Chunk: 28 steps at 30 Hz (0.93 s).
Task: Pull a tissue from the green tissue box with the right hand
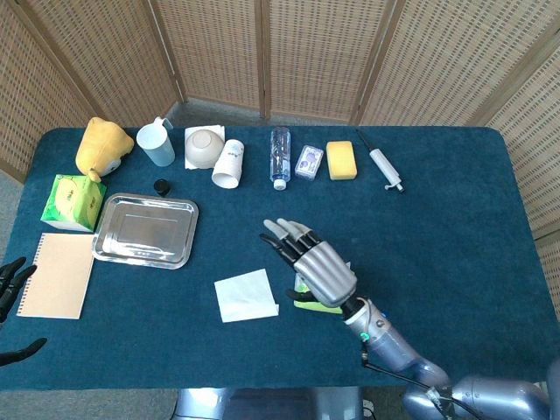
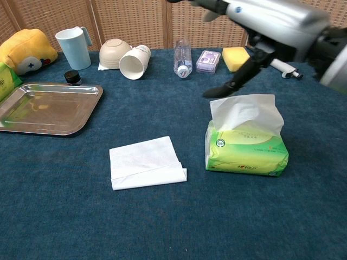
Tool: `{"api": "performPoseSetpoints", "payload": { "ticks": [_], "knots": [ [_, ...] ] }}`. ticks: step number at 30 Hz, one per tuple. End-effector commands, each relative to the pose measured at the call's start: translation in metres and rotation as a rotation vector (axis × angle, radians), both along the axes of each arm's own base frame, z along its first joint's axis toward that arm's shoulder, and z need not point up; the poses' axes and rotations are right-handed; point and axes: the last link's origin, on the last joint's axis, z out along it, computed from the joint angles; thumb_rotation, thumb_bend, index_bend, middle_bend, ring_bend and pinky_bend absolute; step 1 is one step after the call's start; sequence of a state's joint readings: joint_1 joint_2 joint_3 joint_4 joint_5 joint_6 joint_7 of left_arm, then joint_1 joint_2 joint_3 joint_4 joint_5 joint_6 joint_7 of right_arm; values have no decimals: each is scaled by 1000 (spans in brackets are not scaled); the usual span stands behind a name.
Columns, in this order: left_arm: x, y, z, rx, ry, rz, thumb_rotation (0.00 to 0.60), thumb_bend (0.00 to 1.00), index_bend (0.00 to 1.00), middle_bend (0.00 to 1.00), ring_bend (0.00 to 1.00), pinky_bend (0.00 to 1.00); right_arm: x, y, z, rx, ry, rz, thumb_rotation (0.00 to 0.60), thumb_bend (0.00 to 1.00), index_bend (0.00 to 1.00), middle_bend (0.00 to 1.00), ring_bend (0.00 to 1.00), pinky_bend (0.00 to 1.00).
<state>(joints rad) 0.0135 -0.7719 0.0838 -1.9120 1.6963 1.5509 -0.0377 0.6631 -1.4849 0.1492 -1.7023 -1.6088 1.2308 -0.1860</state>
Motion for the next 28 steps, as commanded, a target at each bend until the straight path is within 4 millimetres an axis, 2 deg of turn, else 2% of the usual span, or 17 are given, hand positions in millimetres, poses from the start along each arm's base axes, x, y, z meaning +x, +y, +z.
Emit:
{"api": "performPoseSetpoints", "payload": {
  "ticks": [1,3,6,9,12,17,22,28],
  "knots": [
    [1,0,-1,-1,3,1,600,0,0,0,0,0,-62,4,32,-81,25,3,600,81,0,0,0,170],
    [1,0,-2,-2,7,1,600,0,0,0,0,0,-88,6,45,-104,35,-43,600,63,0,0,0,175],
    [1,0,-4,-4,12,2,600,0,0,0,0,0,-113,11,59,-113,38,-97,600,40,0,0,0,175],
    [2,1,-4,17,36,2,600,0,0,0,0,0,-145,25,72,-109,55,-193,600,32,0,0,0,169],
    [2,0,-5,19,35,3,600,0,0,0,0,0,-166,36,81,-125,98,-263,600,17,0,0,0,125],
    [3,-1,-4,20,30,-3,600,0,0,0,0,0,-185,52,88,-139,96,-352,600,0,0,0,0,49],
    [3,-2,-4,17,28,-5,600,0,0,0,0,0,-199,64,98,-193,62,-408,600,0,0,0,0,43],
    [4,-2,-6,9,36,-10,600,0,0,0,0,0,-212,76,101,-232,136,-491,600,0,0,0,0,25]
  ]
}}
